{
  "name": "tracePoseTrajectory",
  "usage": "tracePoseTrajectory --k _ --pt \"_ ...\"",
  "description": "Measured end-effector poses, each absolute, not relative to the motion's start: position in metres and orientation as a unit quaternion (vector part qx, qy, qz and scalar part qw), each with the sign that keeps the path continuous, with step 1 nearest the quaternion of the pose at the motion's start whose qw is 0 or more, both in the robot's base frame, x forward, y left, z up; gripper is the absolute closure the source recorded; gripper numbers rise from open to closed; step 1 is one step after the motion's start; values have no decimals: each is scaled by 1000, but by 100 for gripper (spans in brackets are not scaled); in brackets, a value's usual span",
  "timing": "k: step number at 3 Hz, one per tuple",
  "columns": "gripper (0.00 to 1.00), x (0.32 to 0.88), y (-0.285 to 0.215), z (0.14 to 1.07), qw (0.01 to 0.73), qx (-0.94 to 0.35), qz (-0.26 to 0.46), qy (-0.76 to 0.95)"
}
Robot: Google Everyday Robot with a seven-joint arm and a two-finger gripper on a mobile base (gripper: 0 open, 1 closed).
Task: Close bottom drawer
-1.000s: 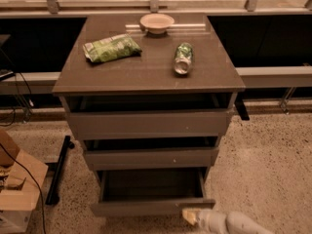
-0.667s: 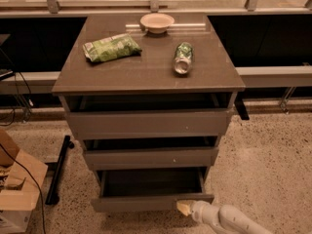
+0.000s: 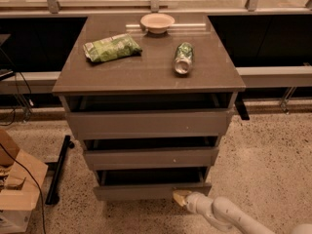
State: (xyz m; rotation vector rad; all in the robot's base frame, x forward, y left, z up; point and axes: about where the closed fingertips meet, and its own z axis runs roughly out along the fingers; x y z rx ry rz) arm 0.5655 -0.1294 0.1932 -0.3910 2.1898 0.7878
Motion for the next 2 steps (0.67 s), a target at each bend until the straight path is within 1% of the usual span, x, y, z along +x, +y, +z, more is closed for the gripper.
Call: tracePoseTrajectory --k 1,2 --pt "57 592 -121 202 408 -165 294 849" --pt "28 606 -113 213 429 -178 283 839"
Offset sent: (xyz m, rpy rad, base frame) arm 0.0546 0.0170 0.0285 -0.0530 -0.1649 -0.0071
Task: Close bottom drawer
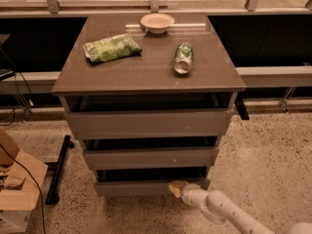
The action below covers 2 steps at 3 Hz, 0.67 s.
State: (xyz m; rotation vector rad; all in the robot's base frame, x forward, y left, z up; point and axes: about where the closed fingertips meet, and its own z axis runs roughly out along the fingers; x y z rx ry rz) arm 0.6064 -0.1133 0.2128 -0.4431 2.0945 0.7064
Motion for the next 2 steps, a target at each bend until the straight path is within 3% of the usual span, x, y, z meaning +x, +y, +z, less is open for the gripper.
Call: tracePoseTrajectory --k 1,2 --pt "3 611 -109 220 440 -185 279 834" --pt "0 611 -109 219 440 -185 279 834"
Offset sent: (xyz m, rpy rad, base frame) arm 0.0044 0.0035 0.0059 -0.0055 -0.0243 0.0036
